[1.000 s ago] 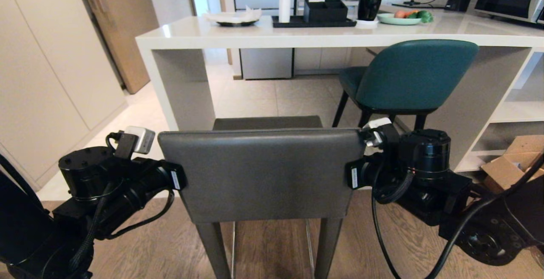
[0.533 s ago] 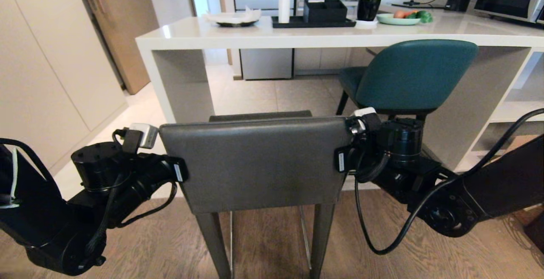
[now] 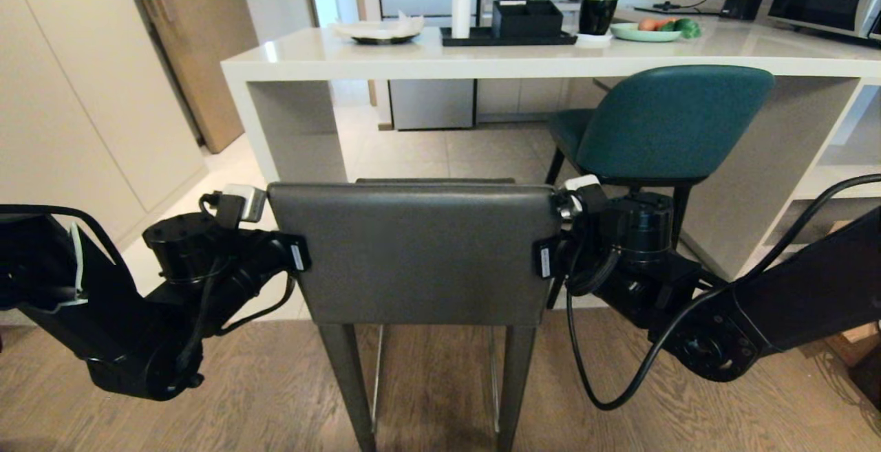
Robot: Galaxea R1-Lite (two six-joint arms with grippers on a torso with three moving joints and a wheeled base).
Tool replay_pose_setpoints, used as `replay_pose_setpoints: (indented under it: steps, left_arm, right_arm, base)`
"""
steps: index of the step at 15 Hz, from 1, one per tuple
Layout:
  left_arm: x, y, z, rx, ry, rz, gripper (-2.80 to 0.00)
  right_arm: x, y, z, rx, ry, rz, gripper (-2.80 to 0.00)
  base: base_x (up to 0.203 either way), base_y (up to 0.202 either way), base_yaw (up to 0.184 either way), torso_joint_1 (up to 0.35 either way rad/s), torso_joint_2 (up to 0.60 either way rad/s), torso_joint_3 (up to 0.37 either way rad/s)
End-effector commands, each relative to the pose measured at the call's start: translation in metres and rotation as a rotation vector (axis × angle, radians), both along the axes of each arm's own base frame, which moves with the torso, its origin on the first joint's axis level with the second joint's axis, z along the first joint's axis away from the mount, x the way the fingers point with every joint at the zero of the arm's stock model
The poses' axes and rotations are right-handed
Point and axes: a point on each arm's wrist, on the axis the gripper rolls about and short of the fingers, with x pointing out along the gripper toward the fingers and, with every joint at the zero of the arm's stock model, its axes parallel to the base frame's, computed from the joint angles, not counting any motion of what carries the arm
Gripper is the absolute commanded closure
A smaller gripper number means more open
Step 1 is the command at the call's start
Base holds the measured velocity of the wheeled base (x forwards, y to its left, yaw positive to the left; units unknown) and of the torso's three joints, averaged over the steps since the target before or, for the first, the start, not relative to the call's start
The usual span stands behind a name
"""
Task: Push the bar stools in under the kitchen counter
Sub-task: Push the gray chair back under the dining table
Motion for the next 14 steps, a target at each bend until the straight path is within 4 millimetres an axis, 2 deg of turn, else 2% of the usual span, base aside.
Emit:
replay_pose_setpoints:
  steps: [1, 4, 7, 12, 14]
  left_arm:
    - [0.002, -0.002, -0.006, 0.008, 0.016, -0.008, 0.0]
    - [-0.004, 0.0, -0.002, 0.01, 0.018, -0.008, 0.0]
    - [-0.005, -0.001, -0.007, 0.01, 0.033, -0.01, 0.0]
    - [0.022, 0.005, -0.012, 0.009, 0.018, 0.023, 0.0]
    - [0.034, 0.007, -0.008, 0.009, 0.014, 0.032, 0.0]
  right_arm:
    - [0.008, 0.001, -0.004, 0.001, -0.003, -0.006, 0.0]
    - [0.03, 0.007, -0.001, 0.017, -0.031, -0.024, 0.0]
    - [0.044, 0.015, -0.007, 0.003, -0.028, -0.02, 0.0]
    - [0.045, 0.015, -0.008, -0.001, -0.032, -0.022, 0.0]
    - [0.046, 0.014, -0.007, 0.0, -0.035, -0.023, 0.0]
  base:
    - [0.0, 0.0, 0.0, 0.0, 0.0, 0.0]
    - [0.0, 0.0, 0.0, 0.0, 0.0, 0.0]
    - [0.0, 0.0, 0.0, 0.0, 0.0, 0.0]
    - [0.0, 0.0, 0.0, 0.0, 0.0, 0.0]
    - [0.0, 0.0, 0.0, 0.0, 0.0, 0.0]
